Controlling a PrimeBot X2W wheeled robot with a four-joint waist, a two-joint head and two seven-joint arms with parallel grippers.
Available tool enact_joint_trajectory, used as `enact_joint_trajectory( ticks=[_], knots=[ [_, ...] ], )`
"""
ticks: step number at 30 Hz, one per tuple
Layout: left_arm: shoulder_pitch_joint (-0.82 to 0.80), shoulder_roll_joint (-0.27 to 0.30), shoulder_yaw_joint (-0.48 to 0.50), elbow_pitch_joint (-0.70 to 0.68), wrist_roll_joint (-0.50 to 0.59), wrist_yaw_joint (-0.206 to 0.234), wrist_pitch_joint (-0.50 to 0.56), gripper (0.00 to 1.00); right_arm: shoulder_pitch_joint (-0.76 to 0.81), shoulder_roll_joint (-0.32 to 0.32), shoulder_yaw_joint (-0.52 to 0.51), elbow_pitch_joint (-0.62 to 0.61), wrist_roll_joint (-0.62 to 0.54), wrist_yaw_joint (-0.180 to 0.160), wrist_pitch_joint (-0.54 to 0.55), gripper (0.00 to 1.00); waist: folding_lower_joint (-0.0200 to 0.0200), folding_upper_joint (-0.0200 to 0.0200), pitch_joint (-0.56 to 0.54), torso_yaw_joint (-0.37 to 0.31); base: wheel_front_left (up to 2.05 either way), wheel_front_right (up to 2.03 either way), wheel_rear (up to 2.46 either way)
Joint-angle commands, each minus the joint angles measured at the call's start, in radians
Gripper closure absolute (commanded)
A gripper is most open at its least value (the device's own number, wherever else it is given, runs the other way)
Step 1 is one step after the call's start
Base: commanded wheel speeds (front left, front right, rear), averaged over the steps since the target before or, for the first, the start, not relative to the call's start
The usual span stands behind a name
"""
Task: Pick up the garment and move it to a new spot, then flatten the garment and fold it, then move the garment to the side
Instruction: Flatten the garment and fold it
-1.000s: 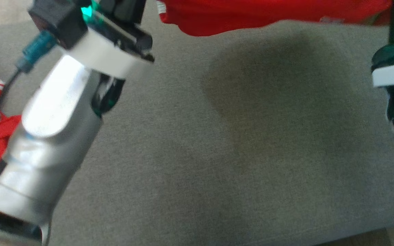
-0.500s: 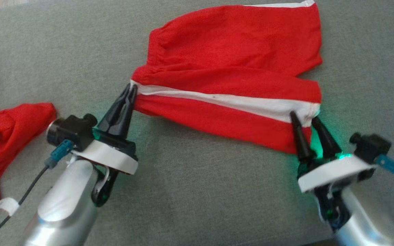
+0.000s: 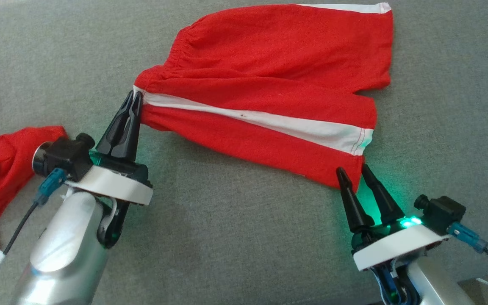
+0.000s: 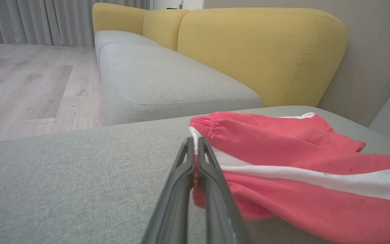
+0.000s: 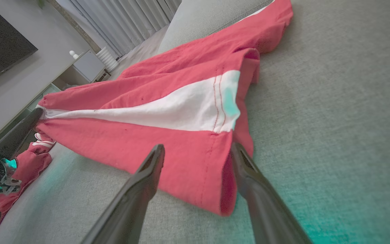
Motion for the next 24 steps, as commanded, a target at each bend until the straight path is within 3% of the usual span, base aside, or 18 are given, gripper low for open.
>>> enact_joint_trajectory(
  ticks=[1,18,24],
  knots=[
    [-0.029,0.033,0.038,-0.023,0.007,0.002,-0.005,1.0,0.002,-0.01,0.016,-0.033,0.004,-0.001,-0.008,0.0,0.0,0.0,0.002,0.003,0.0,0.0,0.0],
    [-0.048,0.032,-0.001,-0.018,-0.004,0.002,-0.005,1.0,-0.097,-0.017,0.047,0.027,0.118,-0.001,-0.013,0.0,0.0,0.0,0.003,0.032,0.0,0.0,0.0],
    [-0.054,0.03,-0.004,-0.025,-0.006,0.002,-0.005,1.0,-0.128,-0.016,0.027,0.113,0.136,-0.001,-0.015,0.0,0.0,0.0,0.009,0.046,0.0,0.0,0.0]
  ],
)
